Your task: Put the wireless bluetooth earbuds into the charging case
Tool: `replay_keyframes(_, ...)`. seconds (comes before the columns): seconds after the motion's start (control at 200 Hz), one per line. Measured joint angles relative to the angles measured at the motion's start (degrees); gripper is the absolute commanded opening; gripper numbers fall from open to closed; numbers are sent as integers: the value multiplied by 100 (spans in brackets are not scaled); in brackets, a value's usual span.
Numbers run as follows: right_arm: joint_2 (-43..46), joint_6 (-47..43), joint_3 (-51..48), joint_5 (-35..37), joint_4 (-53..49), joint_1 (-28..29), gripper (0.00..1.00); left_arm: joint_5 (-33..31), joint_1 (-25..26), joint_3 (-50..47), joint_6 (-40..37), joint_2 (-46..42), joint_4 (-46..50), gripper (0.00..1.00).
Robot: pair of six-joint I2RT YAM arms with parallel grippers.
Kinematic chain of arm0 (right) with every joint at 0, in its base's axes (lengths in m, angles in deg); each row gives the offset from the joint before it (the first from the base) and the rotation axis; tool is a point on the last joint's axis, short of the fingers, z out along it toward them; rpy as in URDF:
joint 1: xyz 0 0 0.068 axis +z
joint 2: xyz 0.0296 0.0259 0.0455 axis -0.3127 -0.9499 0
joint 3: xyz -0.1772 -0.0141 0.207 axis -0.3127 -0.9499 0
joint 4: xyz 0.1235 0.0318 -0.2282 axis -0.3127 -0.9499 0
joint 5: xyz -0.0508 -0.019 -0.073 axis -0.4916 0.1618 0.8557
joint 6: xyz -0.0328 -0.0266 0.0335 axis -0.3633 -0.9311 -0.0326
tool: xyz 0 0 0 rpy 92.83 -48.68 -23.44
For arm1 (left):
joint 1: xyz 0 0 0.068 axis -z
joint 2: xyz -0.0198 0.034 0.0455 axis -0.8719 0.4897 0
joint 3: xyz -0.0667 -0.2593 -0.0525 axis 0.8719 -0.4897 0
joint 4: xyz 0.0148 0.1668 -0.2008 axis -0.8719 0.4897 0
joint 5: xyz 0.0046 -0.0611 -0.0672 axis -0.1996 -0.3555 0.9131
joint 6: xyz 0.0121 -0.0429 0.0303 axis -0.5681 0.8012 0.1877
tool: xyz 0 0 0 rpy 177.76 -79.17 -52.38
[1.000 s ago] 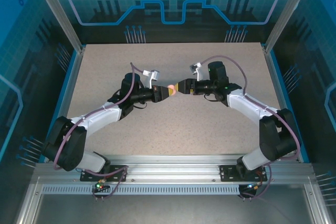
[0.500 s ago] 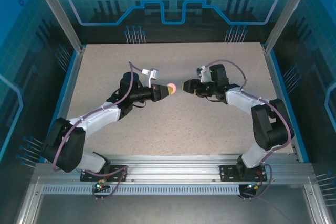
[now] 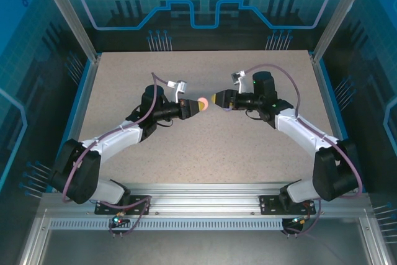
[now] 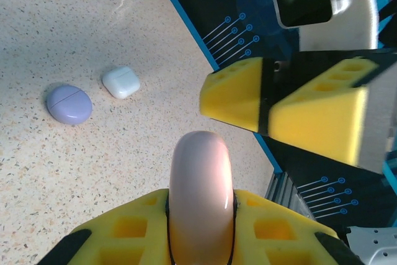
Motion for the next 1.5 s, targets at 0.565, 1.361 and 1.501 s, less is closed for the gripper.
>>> replay_keyframes(0.565, -695, 24, 212, -116, 105, 251, 54, -92, -17, 125, 39, 72, 173, 0)
replay_keyframes(1.361, -297, 92, -208, -363, 149, -496, 53, 243, 17, 168, 39, 72, -87, 0)
replay_keyframes(1.501, -188, 4, -225, -743, 258, -518, 51, 356, 17, 256, 42, 70, -83, 0)
